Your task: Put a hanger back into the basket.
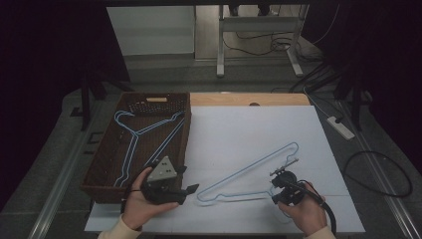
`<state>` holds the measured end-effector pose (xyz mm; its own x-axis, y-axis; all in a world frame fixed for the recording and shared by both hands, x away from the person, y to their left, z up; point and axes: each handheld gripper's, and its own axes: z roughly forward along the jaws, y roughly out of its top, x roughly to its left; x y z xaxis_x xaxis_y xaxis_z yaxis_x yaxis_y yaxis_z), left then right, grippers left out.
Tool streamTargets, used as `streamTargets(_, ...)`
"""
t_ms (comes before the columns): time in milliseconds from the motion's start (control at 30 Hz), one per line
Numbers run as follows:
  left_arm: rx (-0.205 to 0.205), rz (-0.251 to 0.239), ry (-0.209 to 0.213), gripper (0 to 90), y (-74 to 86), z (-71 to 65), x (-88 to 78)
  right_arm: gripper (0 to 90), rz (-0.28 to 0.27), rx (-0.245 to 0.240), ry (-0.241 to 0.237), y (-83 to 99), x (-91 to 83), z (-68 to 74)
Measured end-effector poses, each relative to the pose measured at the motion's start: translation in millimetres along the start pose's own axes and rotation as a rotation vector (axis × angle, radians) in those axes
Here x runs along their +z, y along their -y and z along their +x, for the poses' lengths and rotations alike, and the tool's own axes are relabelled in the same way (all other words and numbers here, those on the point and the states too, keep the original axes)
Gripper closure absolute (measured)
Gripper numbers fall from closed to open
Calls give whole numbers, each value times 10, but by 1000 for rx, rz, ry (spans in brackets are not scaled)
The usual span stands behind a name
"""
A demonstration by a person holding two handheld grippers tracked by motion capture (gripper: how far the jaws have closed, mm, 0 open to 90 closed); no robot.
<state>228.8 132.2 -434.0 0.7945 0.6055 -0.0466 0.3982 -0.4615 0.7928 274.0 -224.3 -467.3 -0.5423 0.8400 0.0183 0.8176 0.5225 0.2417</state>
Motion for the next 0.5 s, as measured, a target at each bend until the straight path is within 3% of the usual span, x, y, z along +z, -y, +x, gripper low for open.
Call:
streamTargets(200, 31, 44, 32, 324, -111, -184, 220, 870, -16, -26, -1, -33, -38, -32)
streamTargets(500, 146, 169, 60, 331, -278, -486, 775, 870, -30, -60, -23, -58, -43, -10)
